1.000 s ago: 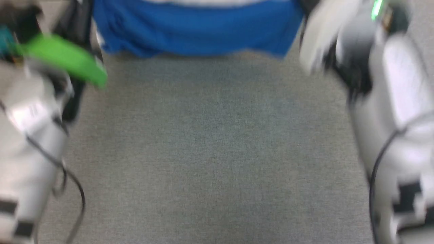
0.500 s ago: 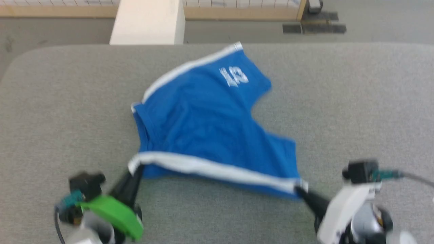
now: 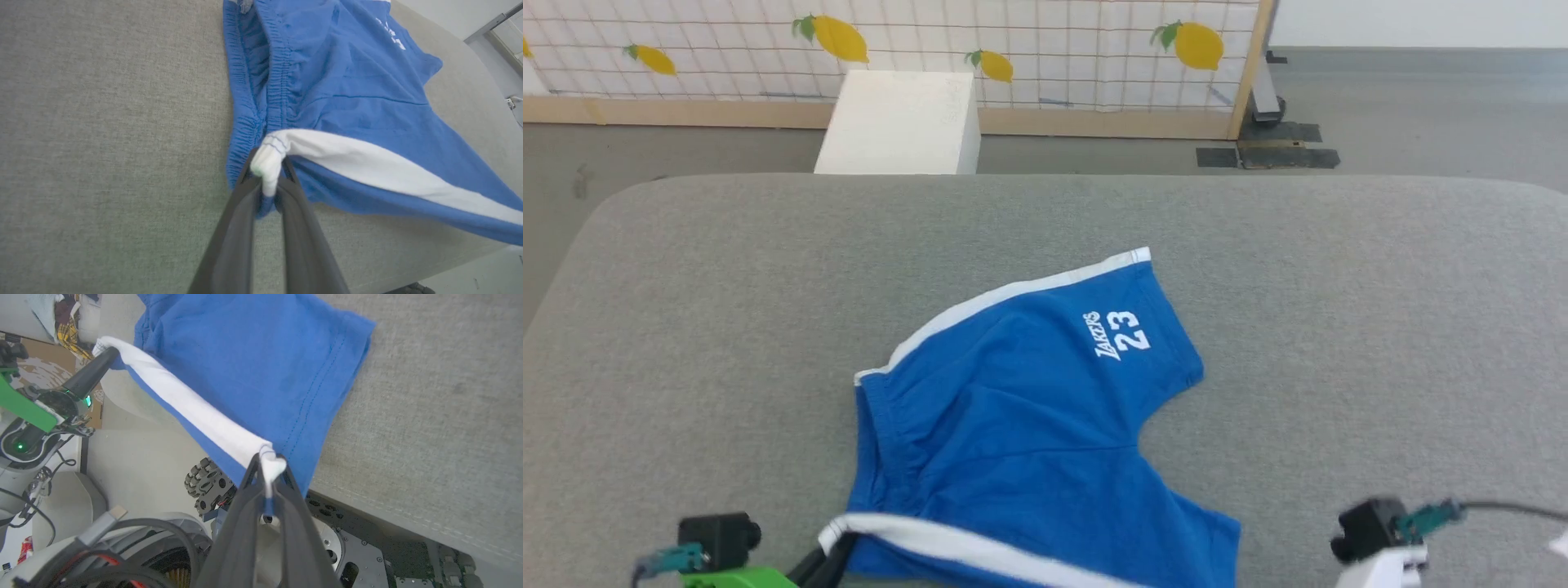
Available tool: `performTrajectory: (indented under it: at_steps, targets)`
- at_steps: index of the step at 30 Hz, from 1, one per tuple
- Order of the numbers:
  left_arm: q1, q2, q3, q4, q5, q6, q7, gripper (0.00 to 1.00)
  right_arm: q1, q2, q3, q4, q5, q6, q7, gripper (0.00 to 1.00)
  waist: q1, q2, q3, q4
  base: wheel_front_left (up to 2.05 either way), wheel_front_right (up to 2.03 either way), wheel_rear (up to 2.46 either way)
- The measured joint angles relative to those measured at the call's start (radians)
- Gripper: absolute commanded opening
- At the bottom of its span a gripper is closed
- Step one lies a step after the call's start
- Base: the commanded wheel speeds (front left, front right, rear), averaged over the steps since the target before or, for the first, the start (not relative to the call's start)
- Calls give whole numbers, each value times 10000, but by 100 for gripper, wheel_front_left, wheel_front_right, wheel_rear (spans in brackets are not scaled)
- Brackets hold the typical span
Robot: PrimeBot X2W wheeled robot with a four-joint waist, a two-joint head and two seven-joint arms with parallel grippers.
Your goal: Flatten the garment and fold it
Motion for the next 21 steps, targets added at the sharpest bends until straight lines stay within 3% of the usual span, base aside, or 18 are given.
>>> performTrajectory:
  at_steps: [7,9,21]
  targets:
    - [-712,-8,612,-476,-362,44,-13,0,-2848,0,27,640,-690,0,-756,0,1,0,397,-161,0,0,0]
    - [-1313,-81,713,-416,-533,27,38,0,-4069,2,190,1114,-1709,2,-1047,0,0,0,614,-158,0,0,0]
    - [-3773,-290,909,593,-709,-708,291,0,-9187,12,694,5254,-3670,2,-2917,0,1,0,2222,80,0,0,0]
